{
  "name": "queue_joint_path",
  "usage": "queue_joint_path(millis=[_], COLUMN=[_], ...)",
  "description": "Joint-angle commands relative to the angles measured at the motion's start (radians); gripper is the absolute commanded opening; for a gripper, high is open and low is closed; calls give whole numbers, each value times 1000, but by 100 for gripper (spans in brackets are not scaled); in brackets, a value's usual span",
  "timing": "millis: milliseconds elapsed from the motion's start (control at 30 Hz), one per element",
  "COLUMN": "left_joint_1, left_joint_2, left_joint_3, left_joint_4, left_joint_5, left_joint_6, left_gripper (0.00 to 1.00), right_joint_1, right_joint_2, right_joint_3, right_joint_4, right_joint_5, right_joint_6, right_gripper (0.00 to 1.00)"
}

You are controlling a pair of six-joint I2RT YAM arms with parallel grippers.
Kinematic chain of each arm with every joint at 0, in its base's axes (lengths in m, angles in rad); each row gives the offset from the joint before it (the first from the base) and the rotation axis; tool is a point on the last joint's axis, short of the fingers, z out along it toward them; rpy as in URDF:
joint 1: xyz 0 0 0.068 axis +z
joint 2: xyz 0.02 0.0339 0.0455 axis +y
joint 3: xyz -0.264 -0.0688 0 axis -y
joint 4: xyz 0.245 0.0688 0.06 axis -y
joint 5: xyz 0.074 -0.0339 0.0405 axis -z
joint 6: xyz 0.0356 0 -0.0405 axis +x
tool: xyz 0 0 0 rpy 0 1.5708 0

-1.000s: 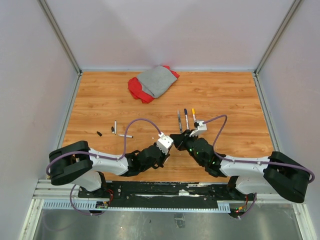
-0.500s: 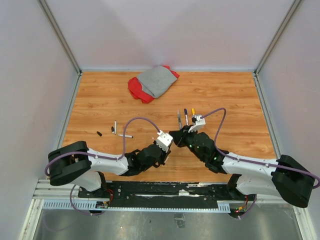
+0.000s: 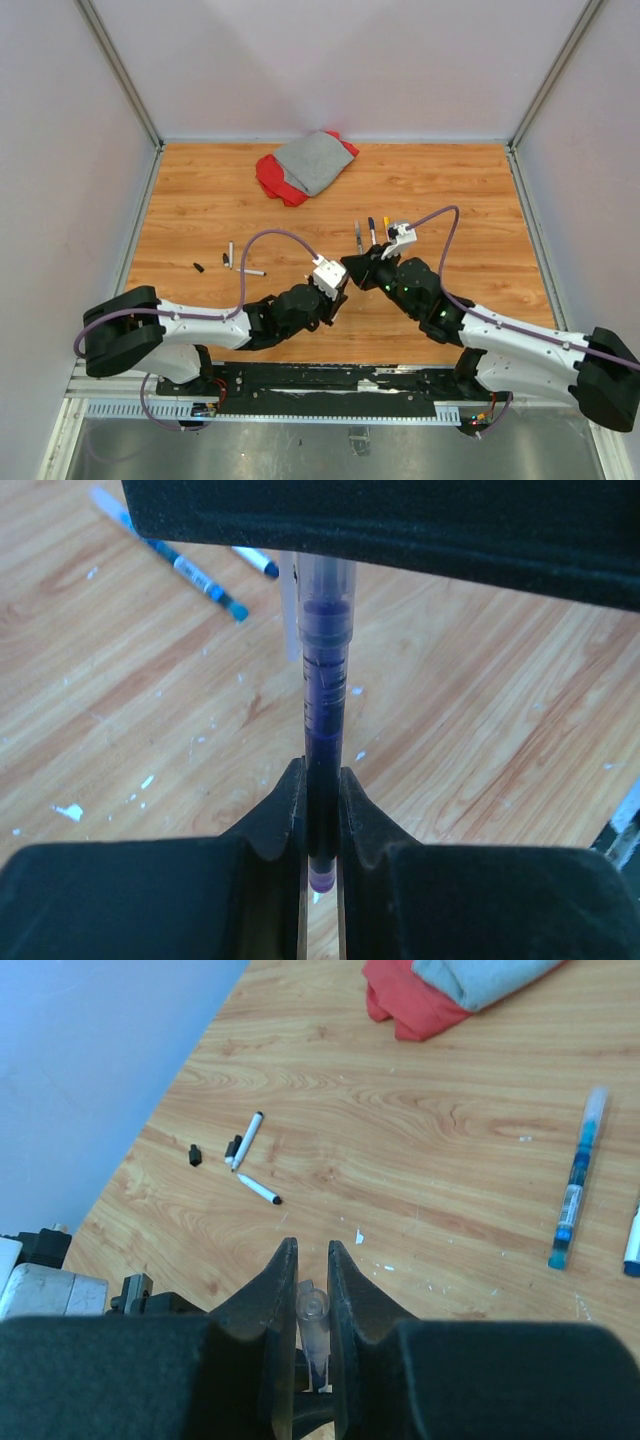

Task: Insert the pens into the pen caps
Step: Press the pen cap onto the pen.

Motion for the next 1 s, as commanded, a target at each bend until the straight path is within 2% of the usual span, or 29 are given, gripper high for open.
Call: queue_joint_path(millis=[0, 333, 633, 967], left_joint_1=[14, 14, 13, 13], left_joint_2=[-77, -135, -156, -169], left_joint_3=[150, 240, 266, 272], left_joint_4=[171, 44, -1, -10], left_joint_5=[6, 78, 122, 141], left_joint_6=[18, -33, -57, -75], left_gripper=[0, 0, 0, 0], right_joint_1=[32, 30, 30, 30], right_joint_2=[-62, -166, -199, -197], right_joint_3=[59, 213, 270, 260], right_joint_4=[-292, -488, -503, -503], right_joint_5=[-184, -200, -241, -217], right_joint_6=[-28, -93, -105, -121], right_gripper=[1, 0, 1, 1])
